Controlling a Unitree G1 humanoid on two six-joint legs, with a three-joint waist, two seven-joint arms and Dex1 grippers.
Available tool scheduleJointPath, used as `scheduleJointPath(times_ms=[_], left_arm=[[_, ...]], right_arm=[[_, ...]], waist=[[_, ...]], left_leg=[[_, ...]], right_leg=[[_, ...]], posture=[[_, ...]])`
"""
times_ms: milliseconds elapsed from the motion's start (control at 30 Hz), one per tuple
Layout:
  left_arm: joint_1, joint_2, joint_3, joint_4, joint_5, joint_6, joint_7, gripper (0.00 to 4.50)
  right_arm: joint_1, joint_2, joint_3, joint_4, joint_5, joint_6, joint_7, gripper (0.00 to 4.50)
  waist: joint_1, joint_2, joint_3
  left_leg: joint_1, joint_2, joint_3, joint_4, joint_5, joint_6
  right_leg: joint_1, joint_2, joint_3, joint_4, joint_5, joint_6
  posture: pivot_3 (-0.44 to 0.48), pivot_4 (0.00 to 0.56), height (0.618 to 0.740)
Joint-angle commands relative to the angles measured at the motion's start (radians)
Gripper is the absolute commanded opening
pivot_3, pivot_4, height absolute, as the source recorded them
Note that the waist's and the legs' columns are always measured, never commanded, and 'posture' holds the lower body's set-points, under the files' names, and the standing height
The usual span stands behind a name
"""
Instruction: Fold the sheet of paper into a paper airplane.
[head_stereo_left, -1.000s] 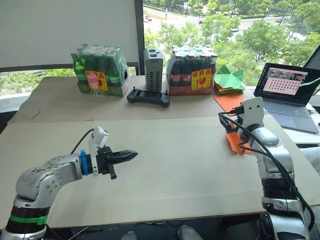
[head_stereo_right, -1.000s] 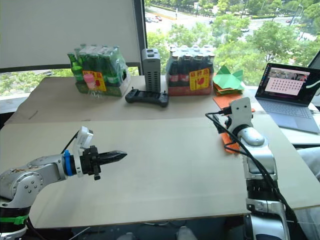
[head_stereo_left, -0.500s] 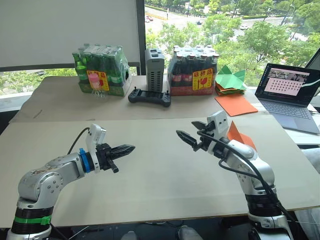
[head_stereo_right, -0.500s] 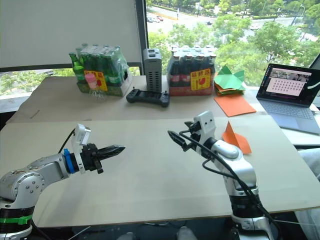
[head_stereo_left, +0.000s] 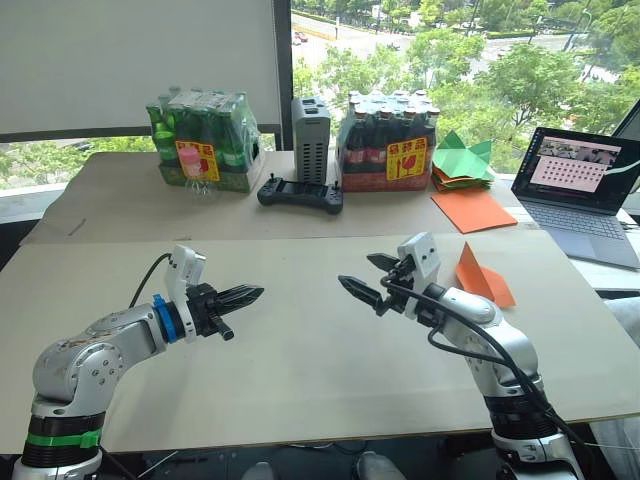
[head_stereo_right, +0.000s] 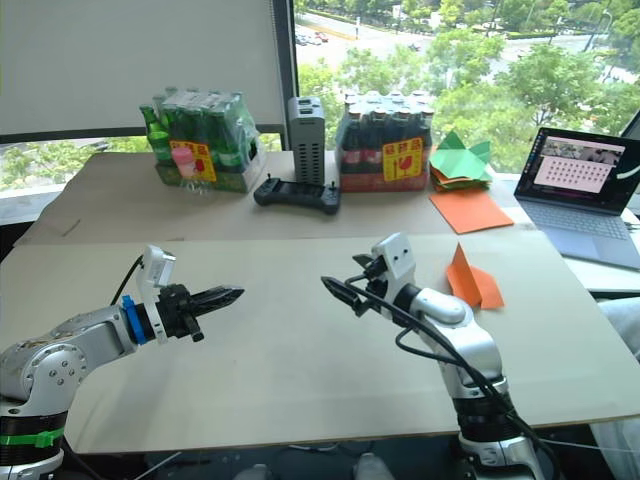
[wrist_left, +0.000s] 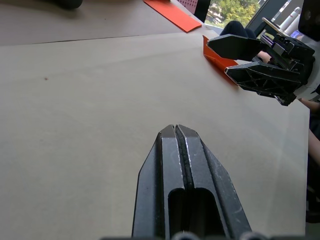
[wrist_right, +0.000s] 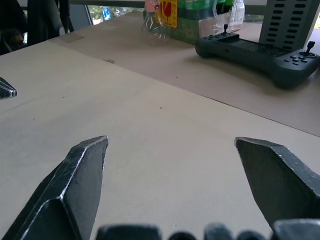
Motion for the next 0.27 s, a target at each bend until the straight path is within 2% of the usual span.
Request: scheduleJointPath(times_ms=[33, 267], left_arm=[[0.008, 0.003, 0.035, -0.039, -0.021, -0.010, 0.003, 0.00], [0.027, -0.001, 0.032, -0.046, -0.013, -0.012, 0.007, 0.00]], right_arm=[[-0.012, -0.004, 0.002, -0.043, 0.014, -0.013, 0.009, 4.46], [-0.018, -0.011, 0.012, -0.039, 0.010, -0.015, 0.020, 4.46]], waist=[[0.000, 0.000, 0.000], [0.002, 0.000, 0.000]], left_leg=[[0.000, 0.000, 0.000, 0.000, 0.000, 0.000], [0.000, 0.000, 0.000, 0.000, 0.000, 0.000]], right_leg=[[0.000, 0.000, 0.000, 0.000, 0.000, 0.000], [0.000, 0.000, 0.000, 0.000, 0.000, 0.000]], posture=[[0.000, 0.150, 0.740], [0.000, 0.150, 0.740]])
